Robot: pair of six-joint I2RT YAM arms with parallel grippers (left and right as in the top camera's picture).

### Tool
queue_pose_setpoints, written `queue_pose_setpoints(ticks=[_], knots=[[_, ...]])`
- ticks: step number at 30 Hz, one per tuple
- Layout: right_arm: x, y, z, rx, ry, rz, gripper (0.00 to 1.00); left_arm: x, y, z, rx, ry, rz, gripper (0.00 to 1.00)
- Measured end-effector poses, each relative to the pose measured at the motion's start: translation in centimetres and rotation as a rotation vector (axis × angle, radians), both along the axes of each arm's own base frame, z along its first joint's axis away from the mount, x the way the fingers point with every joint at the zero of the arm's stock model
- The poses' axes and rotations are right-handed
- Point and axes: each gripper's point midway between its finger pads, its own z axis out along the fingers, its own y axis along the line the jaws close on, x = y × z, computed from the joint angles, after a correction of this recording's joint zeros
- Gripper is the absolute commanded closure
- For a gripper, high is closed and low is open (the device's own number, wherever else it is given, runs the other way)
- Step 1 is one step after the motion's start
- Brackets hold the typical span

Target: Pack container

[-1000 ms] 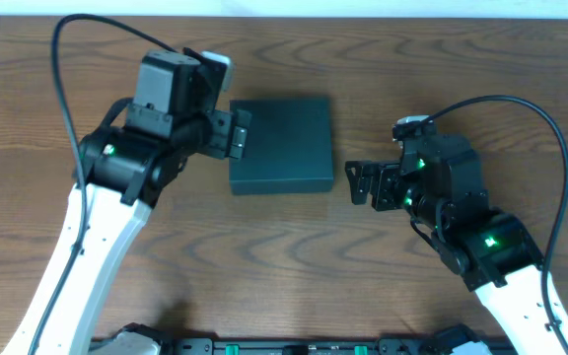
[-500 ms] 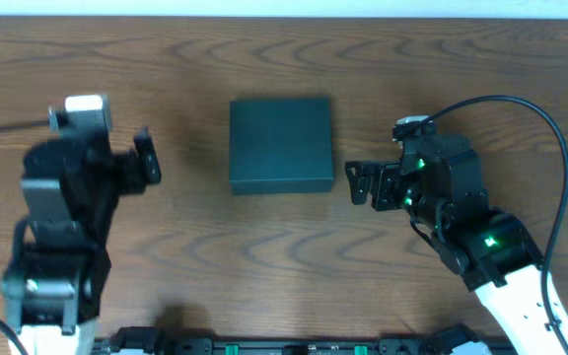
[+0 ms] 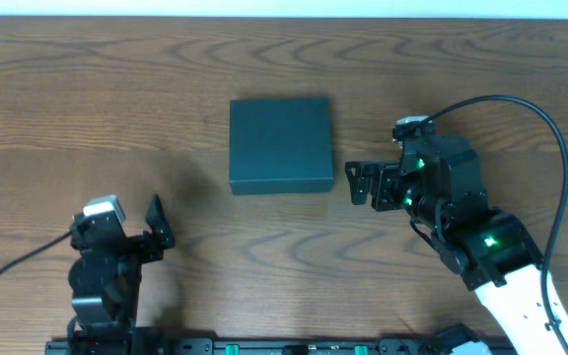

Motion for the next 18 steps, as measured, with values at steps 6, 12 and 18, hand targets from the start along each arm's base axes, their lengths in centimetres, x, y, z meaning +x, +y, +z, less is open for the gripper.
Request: queue_pose_setpoints(ticks=[6, 12, 18], knots=[[0.0, 0.0, 0.0, 0.0, 0.0, 0.0, 0.01, -0.6, 0.1, -2.3, -0.013, -0.016, 0.011, 0.05], [0.0, 0.0, 0.0, 0.0, 0.0, 0.0, 0.01, -0.7, 0.1, -4.2, -0.032, -0.018, 0.018, 0.05], [0.0, 0.0, 0.0, 0.0, 0.0, 0.0, 0.01, -0.6, 0.2, -4.3, -0.044, -0.056, 0.023, 0.05]])
